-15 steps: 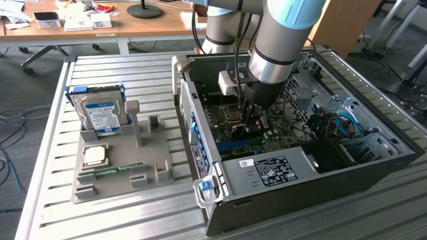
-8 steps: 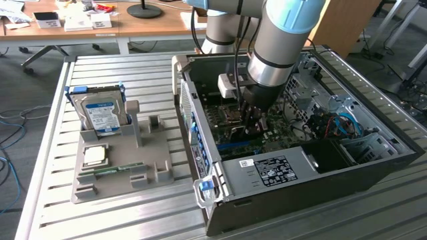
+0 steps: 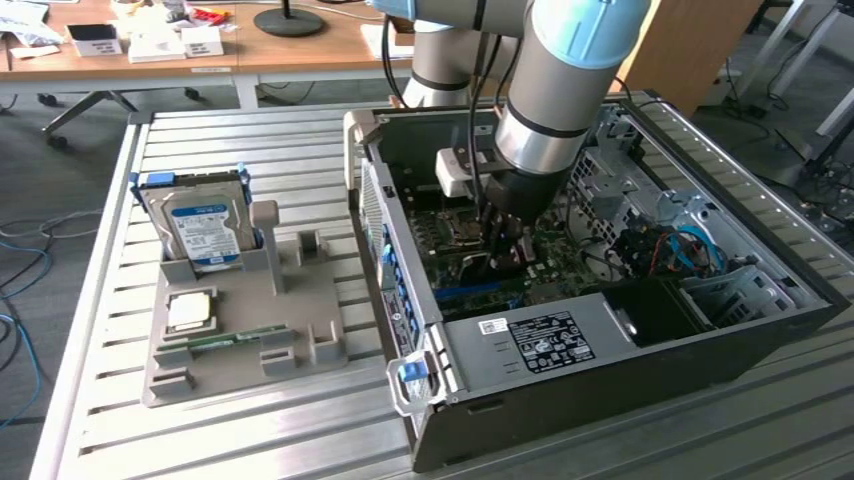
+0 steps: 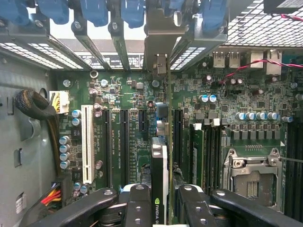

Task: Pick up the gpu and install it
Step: 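Insert the gpu into the slot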

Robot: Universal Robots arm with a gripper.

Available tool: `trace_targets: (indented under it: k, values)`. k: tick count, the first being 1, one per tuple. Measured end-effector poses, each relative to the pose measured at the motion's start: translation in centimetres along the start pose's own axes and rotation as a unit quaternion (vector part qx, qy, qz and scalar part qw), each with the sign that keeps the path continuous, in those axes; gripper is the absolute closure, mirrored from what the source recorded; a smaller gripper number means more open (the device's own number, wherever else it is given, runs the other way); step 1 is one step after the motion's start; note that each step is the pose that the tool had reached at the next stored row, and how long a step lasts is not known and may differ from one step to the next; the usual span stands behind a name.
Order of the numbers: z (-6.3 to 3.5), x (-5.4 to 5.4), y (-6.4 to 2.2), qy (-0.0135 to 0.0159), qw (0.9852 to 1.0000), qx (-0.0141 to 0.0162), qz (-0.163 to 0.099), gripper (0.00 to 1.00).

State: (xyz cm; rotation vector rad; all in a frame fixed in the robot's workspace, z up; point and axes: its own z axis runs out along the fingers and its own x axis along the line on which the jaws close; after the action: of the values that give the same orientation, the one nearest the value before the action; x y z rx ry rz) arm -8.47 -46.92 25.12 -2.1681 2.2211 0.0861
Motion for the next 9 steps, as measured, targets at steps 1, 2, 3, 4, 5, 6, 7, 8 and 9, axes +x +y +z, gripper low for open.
trace_targets:
  k: [1, 2, 3, 4, 5, 6, 7, 8, 9]
  values:
    - [0.06, 0.01, 0.01, 0.0000, 1.0000, 0.0000, 0.000, 0.73]
    - [0.13, 0.01, 0.04, 0.0000, 1.0000, 0.0000, 0.000, 0.73]
    - [0.16, 0.02, 0.06, 0.0001, 1.0000, 0.0000, 0.000, 0.73]
    - [0.16, 0.02, 0.06, 0.0001, 1.0000, 0.0000, 0.000, 0.73]
    - [0.16, 0.02, 0.06, 0.0002, 1.0000, -0.0001, 0.000, 0.73]
    - [0.18, 0.02, 0.06, 0.0001, 1.0000, -0.0001, 0.000, 0.73]
    - [0.22, 0.01, 0.07, 0.0000, 1.0000, 0.0000, 0.000, 0.73]
    - [0.30, 0.01, 0.08, 0.0000, 1.0000, 0.0000, 0.000, 0.73]
    - [0.36, 0.02, 0.08, 0.0001, 1.0000, 0.0000, 0.000, 0.73]
